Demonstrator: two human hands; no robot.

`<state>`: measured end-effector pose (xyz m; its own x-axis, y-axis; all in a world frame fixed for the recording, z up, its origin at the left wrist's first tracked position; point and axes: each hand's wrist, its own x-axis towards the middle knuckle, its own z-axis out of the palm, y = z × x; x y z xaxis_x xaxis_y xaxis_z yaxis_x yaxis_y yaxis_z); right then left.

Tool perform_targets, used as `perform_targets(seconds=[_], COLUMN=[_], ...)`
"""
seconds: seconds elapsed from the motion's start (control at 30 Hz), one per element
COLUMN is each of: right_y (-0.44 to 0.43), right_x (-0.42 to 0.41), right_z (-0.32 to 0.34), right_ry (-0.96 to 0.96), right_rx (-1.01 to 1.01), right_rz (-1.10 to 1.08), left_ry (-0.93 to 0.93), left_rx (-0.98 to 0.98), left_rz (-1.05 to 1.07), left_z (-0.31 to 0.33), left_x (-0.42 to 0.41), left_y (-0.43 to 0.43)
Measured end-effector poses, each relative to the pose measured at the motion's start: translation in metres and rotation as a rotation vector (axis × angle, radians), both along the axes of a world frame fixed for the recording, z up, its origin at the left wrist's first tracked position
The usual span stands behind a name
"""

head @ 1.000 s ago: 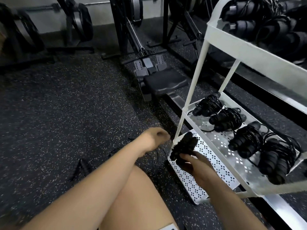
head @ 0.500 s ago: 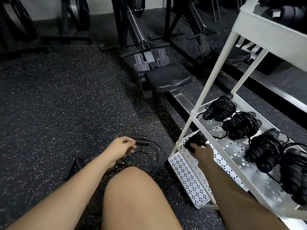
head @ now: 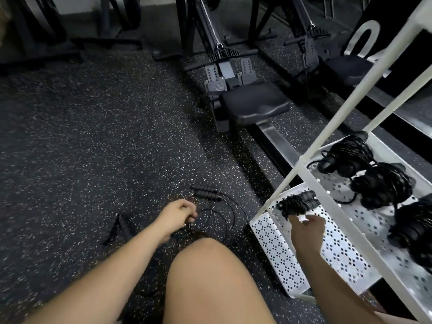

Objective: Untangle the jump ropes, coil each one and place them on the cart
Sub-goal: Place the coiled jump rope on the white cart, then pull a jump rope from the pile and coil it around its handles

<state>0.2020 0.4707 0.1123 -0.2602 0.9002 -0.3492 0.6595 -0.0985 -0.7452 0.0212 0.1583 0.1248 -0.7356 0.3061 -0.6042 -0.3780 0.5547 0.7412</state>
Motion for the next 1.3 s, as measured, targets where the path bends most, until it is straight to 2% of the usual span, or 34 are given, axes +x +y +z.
perform_targets(seconds=[0.1,0.23,0.37,0.5,0.77,0.93,1.2,1.3], right_y=[-0.032,-0.064,-0.075,-0.080,-0.093,-0.096,-0.090,-0.091], right_x=[0.000,-0.028,-0.075,-0.125,-0.217,-0.260,-0.283,-0.284], right_z=[0.014,0.002,-0.049,-0.114,-0.224,-0.268,-0.298,-0.290], right_ry=[0.057,-0.037,-0.173,-0.330,-0.539,-0.612,-0.709,-0.691], right_rx=[0.143,0.037,-0.023,0.082,0.241,0.427,0.653,0.596], right_rz=[0.211,0.575,0.838,1.038,1.245,1.315,1.412,1.420], left_ry=[0.013,-0.005,-0.024,-0.050,-0.026,-0.030,-0.038,-0.033], left_rx=[-0.028,-0.076,-0.116,-0.133,-0.263,-0.285,-0.300,-0.291], left_rz=[0.014,-0.003,0.000,0.045,-0.144,-0.184,-0.226,-0.235], left_z=[-0.012,-0.036,-0.058,-0.074,-0.119,-0.149,-0.168,-0.170], left_x=[-0.001,-0.002,-0.005,-0.015,-0.038,-0.051,-0.059,-0.061], left_y=[-0.004,-0.010,-0.021,-0.035,-0.056,-0.058,-0.056,-0.058])
